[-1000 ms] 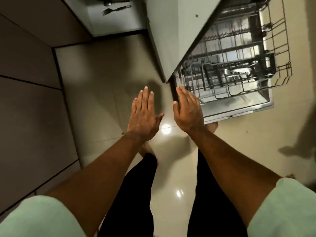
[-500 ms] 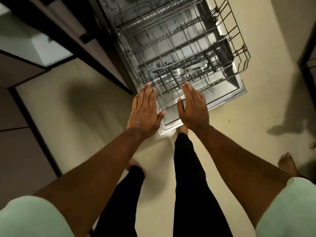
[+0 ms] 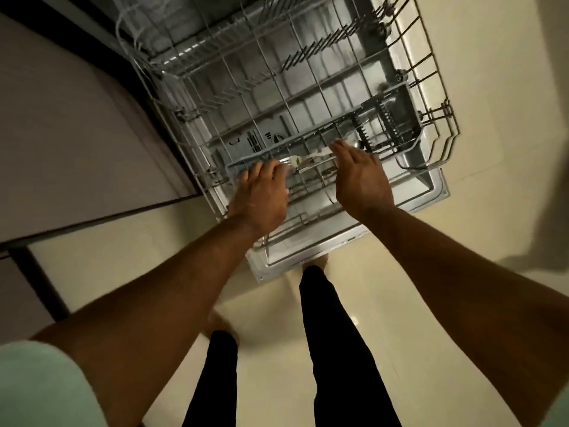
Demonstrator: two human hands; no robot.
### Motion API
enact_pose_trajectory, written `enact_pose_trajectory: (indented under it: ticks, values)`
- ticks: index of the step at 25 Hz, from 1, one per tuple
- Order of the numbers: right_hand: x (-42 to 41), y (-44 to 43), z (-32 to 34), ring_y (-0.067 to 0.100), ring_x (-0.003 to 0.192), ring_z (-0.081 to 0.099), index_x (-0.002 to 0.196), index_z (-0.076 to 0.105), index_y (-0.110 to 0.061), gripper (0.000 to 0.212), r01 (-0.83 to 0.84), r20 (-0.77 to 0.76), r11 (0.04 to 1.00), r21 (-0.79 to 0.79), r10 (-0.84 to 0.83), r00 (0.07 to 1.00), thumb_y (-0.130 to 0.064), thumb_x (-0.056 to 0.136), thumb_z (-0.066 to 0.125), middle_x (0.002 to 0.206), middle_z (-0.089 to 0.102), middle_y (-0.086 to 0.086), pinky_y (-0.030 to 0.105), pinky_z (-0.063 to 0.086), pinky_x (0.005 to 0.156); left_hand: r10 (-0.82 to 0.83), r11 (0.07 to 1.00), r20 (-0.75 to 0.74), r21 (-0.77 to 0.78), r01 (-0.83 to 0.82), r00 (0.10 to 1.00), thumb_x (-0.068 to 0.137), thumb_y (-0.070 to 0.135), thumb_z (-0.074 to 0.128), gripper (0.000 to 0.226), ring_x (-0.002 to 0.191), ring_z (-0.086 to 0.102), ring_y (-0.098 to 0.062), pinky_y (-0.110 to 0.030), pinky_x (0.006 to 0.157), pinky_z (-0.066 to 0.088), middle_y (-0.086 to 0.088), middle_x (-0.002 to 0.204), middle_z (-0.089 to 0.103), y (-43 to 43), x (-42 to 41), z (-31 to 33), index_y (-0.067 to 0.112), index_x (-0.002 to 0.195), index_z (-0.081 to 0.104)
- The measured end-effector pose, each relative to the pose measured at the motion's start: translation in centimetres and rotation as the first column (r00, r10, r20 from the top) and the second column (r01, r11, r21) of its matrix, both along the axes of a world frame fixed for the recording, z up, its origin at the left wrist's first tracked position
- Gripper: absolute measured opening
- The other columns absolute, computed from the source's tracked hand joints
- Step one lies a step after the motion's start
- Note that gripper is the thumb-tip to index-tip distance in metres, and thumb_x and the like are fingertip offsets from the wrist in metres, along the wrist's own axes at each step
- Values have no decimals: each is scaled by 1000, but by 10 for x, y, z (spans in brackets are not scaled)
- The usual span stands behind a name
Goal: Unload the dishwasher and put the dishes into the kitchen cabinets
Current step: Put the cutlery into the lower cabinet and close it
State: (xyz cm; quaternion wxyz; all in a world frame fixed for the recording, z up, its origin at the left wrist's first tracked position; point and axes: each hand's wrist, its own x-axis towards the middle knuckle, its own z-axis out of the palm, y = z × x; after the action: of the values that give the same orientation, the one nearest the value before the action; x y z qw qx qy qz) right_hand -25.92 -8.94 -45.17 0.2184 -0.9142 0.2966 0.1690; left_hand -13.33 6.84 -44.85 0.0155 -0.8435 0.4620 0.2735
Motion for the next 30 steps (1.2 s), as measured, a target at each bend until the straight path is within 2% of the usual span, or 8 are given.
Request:
enact_pose_trajectory:
  ticks: [3,5,8,10,13,20,26,30]
  values:
    - [15,-30,-30,28,144,29,151,28,-14,61,-239,-73,970,-41,236,969,-7,93,46,157,31,10,43,20,117,41,998,-24,-51,-43,999,95,24,49,40,126,41,-24,-40,102,36,-2,136,49,-36,13,-30,17,134,50]
    - [26,-45,-44,29,140,35,147,37,-13,53,-356,-104,932,-69,348,932,-13,94,42,150,42,12,42,22,114,75,993,-60,-88,-81,995,95,22,50,31,117,51,-24,-41,96,45,0,127,56,-55,19,-42,18,125,60]
    - [37,-57,-59,29,127,47,135,50,-14,42,-440,-135,893,-93,426,894,-20,94,43,131,59,11,42,29,108,65,993,-141,-85,-77,988,95,24,51,23,96,62,-23,-40,80,54,1,112,63,-69,21,-56,20,112,67]
    - [40,-62,-68,28,122,51,130,54,-16,37,-477,-143,874,-92,462,875,-18,94,46,125,62,9,42,31,106,50,994,-152,-88,-64,987,94,24,54,23,93,63,-22,-39,78,55,2,110,64,-71,19,-63,22,114,67]
    - [43,-65,-73,28,118,52,127,56,-16,36,-492,-145,864,-108,476,867,-15,91,51,122,62,9,42,32,104,72,991,-125,-106,-85,990,93,24,57,26,95,64,-24,-40,78,55,2,113,65,-72,18,-65,22,117,65]
    - [48,-71,-74,29,117,53,130,51,-13,34,-526,-88,844,-105,519,850,-14,97,44,124,59,12,41,32,101,138,987,-63,-75,-143,988,95,22,58,23,92,64,-23,-34,75,51,2,106,66,-80,17,-66,27,116,65]
    - [43,-85,-79,29,124,50,133,50,-16,35,-445,-57,894,-49,443,895,-13,98,45,130,57,12,43,28,108,187,979,-23,-81,-188,982,92,15,61,20,89,64,-19,-31,72,48,3,105,66,-66,18,-59,23,110,62]
    - [46,-87,-77,29,119,54,123,53,-17,27,-430,-35,901,-56,428,903,-12,97,48,121,63,11,45,31,106,190,974,-58,-111,-195,980,95,17,56,14,87,62,-18,-33,72,51,2,107,63,-45,18,-53,23,108,57]
